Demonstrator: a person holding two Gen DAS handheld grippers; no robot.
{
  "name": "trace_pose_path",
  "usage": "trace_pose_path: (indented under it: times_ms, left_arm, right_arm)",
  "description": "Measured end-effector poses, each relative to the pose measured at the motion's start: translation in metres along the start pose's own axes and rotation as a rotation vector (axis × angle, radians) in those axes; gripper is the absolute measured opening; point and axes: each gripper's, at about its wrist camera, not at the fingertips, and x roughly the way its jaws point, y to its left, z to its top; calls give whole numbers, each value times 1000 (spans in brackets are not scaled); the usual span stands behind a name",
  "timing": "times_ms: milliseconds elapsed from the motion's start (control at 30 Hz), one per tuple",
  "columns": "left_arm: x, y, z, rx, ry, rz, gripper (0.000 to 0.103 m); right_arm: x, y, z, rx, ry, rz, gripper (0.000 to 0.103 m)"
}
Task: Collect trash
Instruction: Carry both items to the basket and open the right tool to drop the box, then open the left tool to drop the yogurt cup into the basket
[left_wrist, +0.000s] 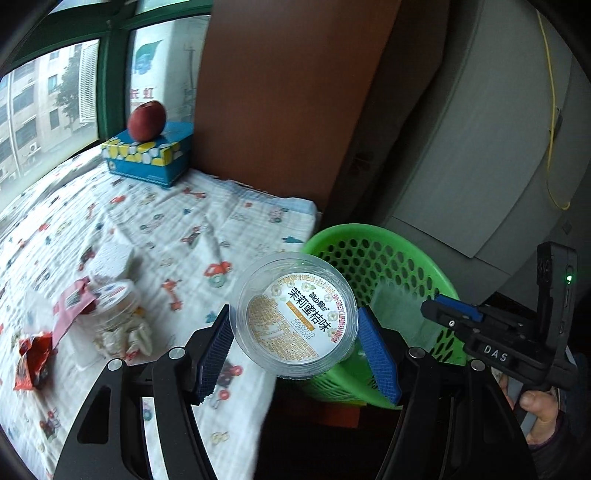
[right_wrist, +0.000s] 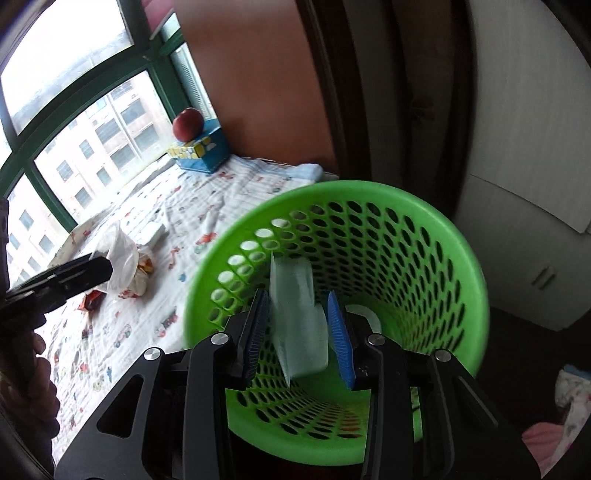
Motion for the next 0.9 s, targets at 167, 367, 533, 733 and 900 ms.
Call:
trace_pose_path:
  times_ms: [167,367,533,733,900]
  left_arm:
    - [10,-15,3,25,15,-12,65]
    - [24,-30,4,41,46,-26,65]
    - [36,-43,3,56,70,-39,65]
    - [44,-52,1,61,90,-56,66]
    - [45,-54,-1,47,89,-93,73]
  right_arm:
    - [-5,-13,-2,20,-9,-18,45]
    - [-20,-20,-4,18,-38,-41,50]
    - [-31,-21,-7,3,-73,-67,61]
    - [-36,-26,-9,11,-85,-72,62]
    - [-42,-28,-12,22,-97,-70,66]
